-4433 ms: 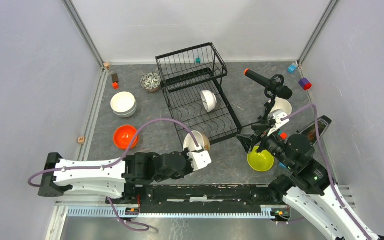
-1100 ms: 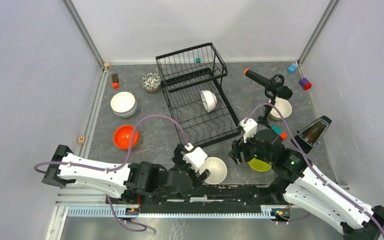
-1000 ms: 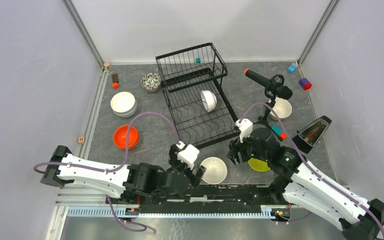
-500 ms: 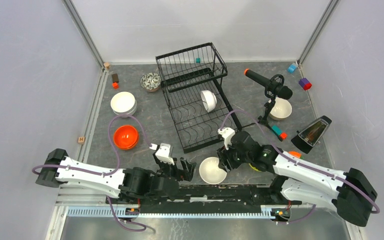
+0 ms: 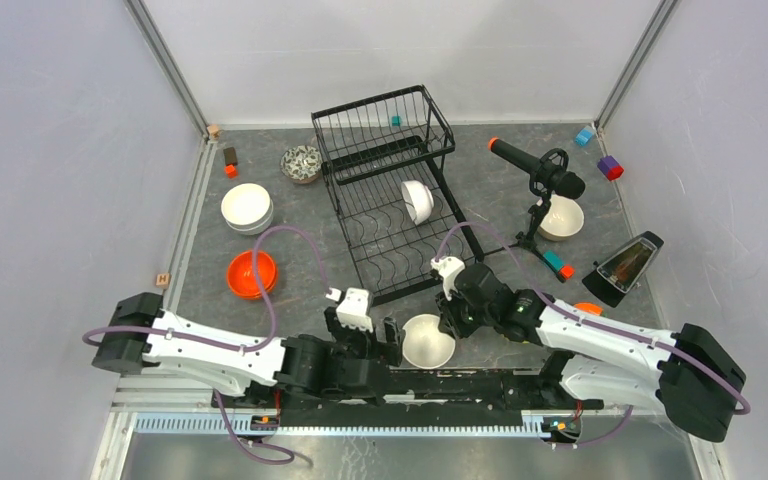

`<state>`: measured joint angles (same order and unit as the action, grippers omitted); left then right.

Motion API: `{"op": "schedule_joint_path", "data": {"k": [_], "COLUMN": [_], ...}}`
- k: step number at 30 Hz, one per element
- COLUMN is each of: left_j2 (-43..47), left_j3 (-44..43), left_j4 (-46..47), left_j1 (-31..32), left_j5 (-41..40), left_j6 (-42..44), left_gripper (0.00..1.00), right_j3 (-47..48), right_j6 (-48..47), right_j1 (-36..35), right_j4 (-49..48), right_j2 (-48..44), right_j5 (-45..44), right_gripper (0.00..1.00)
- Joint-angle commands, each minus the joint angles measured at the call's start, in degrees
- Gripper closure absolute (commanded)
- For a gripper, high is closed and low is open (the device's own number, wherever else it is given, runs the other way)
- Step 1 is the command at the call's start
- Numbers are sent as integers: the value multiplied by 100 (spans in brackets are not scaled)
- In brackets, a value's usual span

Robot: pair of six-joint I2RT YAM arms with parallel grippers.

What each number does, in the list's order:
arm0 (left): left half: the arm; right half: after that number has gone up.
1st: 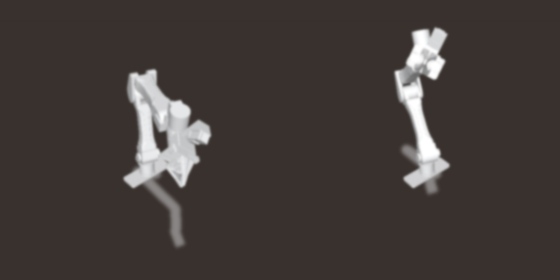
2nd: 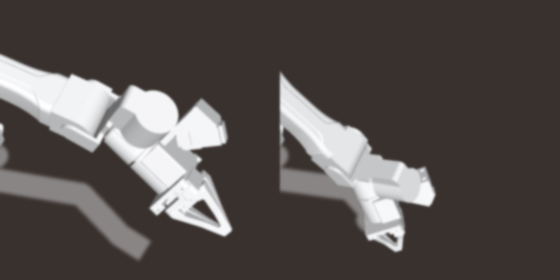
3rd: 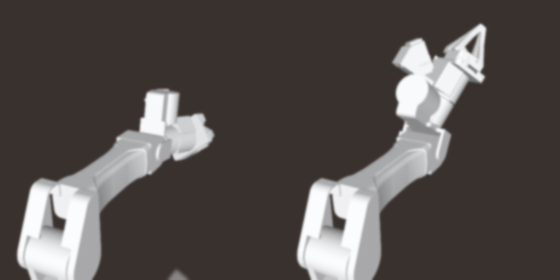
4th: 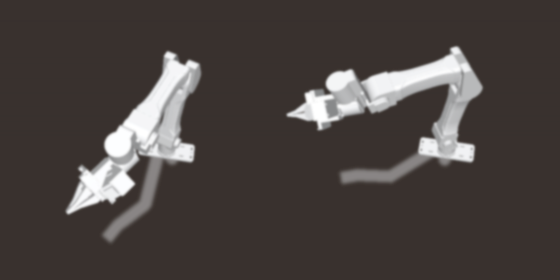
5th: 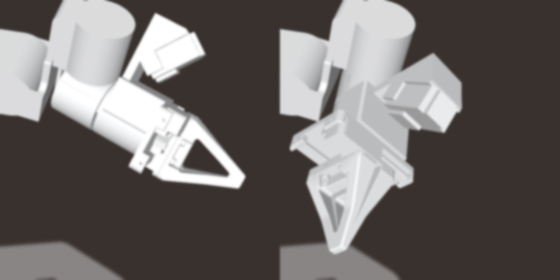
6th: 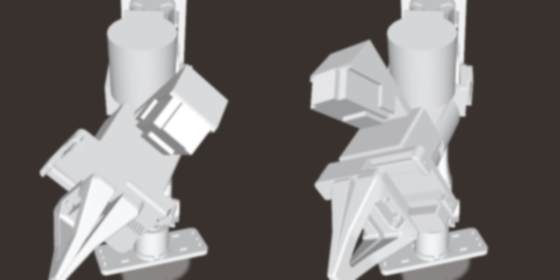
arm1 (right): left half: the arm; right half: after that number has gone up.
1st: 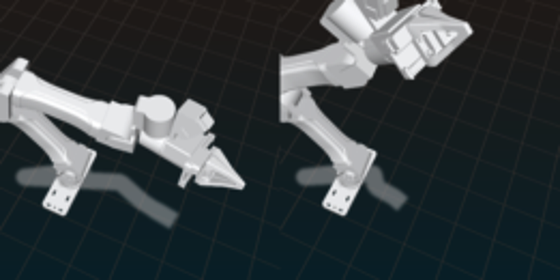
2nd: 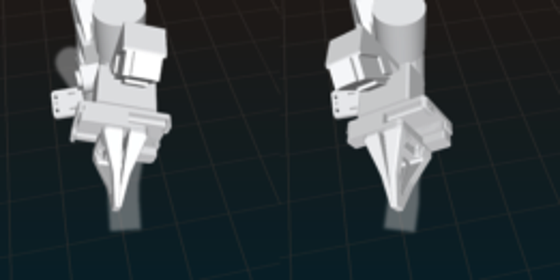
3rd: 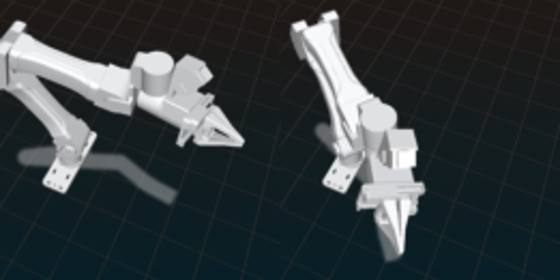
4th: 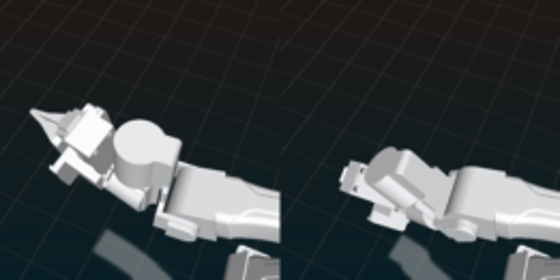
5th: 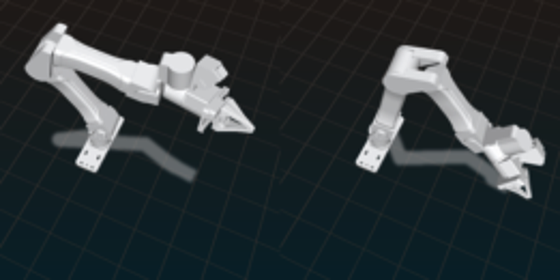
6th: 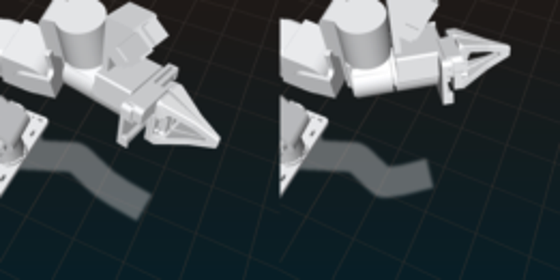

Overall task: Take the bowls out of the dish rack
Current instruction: Pick up the bowl from the center of the board.

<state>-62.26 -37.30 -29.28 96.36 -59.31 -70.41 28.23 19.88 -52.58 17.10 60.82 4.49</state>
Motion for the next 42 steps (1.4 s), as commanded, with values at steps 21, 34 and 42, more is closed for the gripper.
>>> {"op": "schedule_joint_path", "data": {"k": [21,34,42], "left_j2": [-1576,-2019,-1986], "left_j3": [-1375,-1595,-1596], "left_j4": [-151,-273,-293], "left_j1": [-542,-592,-593], "left_j5": [1564,1747,1738], "left_j6": [927,972,996], "left_gripper": [20,41,82], "right_j3": [335,360,315], "right_j6": [302,428,467], "right_j1": [-241,-398,-451], "right_j4": [46,-60,-151], "right_j2": [-733,-1134,-1174], "right_j5": [-157,-84,-17], "right_gripper": [100,100,100]}}
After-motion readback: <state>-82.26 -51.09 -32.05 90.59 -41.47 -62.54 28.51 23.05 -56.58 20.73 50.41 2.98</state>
